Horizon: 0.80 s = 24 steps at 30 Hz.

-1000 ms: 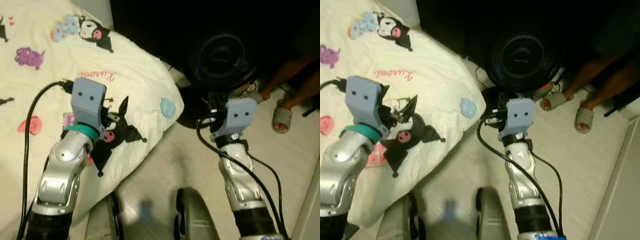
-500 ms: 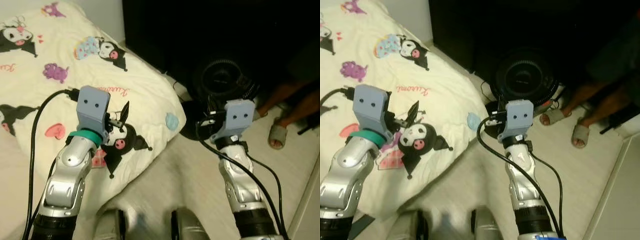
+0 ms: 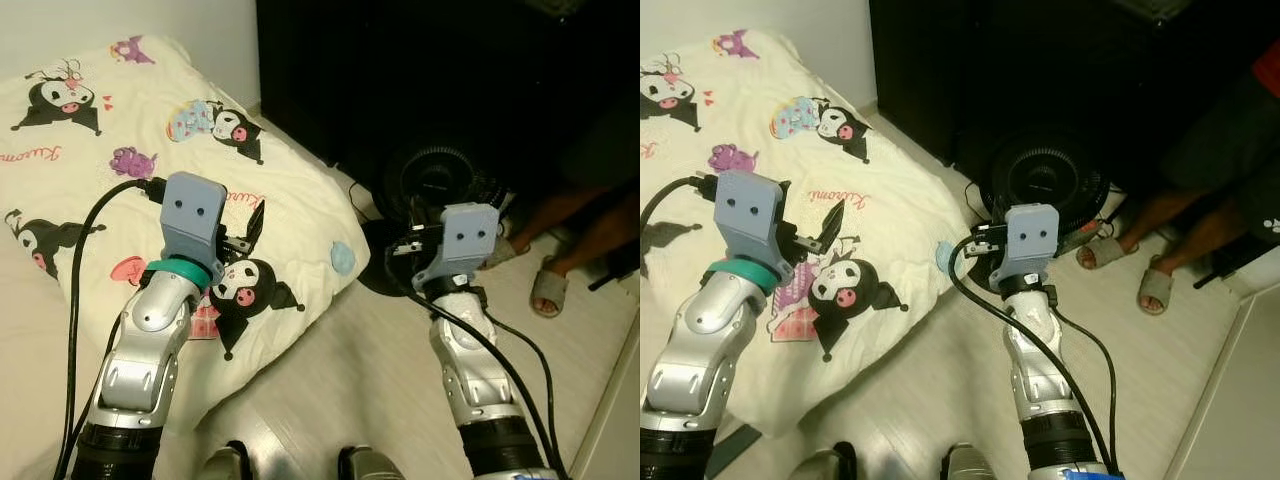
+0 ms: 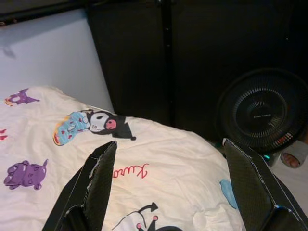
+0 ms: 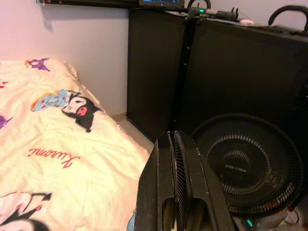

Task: Clean up the room

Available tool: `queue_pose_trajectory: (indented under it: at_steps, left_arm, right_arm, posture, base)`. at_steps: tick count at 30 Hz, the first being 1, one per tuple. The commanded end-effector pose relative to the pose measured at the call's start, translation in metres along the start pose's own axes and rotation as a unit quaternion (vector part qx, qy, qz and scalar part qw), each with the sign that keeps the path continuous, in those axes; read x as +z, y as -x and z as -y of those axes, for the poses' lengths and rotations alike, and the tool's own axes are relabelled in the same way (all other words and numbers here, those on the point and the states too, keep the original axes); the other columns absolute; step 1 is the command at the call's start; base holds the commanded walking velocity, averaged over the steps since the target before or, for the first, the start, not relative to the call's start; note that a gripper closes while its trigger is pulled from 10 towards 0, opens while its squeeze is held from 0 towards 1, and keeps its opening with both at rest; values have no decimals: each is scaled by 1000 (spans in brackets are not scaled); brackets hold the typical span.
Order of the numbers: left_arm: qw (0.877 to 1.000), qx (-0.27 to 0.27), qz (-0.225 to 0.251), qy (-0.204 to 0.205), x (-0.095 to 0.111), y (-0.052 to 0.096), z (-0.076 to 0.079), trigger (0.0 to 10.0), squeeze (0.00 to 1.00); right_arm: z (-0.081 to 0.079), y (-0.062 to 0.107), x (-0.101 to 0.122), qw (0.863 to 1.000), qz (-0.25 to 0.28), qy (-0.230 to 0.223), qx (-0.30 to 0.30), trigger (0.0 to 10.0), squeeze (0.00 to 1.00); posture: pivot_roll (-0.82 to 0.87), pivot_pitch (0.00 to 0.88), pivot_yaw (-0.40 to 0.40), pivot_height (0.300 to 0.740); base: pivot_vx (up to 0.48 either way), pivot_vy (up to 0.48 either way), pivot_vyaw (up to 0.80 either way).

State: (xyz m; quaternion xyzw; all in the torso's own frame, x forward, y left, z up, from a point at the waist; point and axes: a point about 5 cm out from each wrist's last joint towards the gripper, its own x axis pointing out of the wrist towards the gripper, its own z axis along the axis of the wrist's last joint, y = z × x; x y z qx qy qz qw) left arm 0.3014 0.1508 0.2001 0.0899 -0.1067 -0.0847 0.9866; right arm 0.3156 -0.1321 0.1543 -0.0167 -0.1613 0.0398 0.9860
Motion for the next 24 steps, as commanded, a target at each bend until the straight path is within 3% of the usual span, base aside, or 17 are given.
queue_pose_trajectory:
  at_steps: [1, 10, 24]
  left_arm:
    - [1000, -5, -8, 3, -6, 2, 6, 10000, 0]
    - [1000, -6, -12, 8, -14, 2, 9, 10000, 0]
    - [1000, -6, -9, 7, -15, 1, 10, 10000, 0]
  right_arm:
    - [0, 10, -15, 1000, -30, -5, -2, 10000, 0]
    - [-6, 23, -33, 998, -56, 4, 2, 10000, 0]
    - [-3, 17, -29, 999, -45, 9, -3, 10000, 0]
  posture:
    - [-9, 44, -24, 740]
    - [-21, 16, -5, 740]
    - [-20, 24, -8, 740]
  base:
    - [0, 0, 0]
    - [0, 0, 0]
    - [-19, 0, 0]
